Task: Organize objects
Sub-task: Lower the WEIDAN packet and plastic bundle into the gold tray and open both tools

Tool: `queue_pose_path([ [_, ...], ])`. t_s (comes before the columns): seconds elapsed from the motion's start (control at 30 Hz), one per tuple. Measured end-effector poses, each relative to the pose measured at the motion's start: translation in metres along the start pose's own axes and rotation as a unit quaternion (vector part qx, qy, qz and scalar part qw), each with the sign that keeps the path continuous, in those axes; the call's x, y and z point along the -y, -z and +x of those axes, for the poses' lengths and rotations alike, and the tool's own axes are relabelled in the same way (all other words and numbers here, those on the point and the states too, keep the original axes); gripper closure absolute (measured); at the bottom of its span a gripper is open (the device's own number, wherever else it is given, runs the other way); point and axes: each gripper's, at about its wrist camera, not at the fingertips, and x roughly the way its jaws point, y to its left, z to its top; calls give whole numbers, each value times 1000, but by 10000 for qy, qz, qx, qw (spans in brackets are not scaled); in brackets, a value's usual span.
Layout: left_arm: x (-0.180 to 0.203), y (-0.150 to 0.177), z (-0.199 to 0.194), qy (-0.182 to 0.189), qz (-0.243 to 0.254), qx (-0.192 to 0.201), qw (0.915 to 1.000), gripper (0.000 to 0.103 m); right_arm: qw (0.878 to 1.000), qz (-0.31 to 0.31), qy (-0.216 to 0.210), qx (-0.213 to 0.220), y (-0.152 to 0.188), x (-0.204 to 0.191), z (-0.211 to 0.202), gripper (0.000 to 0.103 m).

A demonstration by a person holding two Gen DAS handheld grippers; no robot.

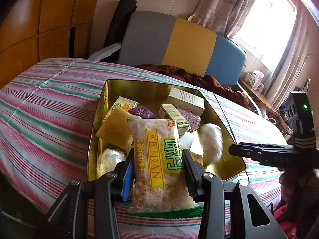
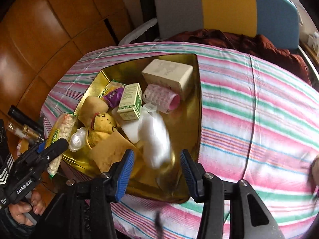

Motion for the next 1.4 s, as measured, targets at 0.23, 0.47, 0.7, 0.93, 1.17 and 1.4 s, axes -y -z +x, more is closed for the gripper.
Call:
queue_pose_path([
  [0.23, 19, -10, 16, 175, 162, -87, 9997, 58, 9994, 235, 126, 214, 15, 7, -20, 55],
  [0.47, 53, -29, 39, 465, 260, -141, 9985, 58, 9983, 270, 280, 444, 18, 7, -33, 55],
  [0.7, 74, -39, 65, 619, 68, -309, 9976, 36, 9979, 360, 316, 444, 22, 12, -35, 54],
  [0.93, 71, -30, 57, 473, 201, -211, 9985, 33, 9980, 386, 283, 405, 25, 11, -30, 54],
  [1.17, 61, -20, 38, -107, 430, -35, 9990, 33, 9985, 236, 203, 455, 24, -2, -30, 55],
  [1.4, 48, -18, 24, -357, 474, 75, 9982, 31, 9990, 40, 248, 378, 26, -16, -24, 54],
])
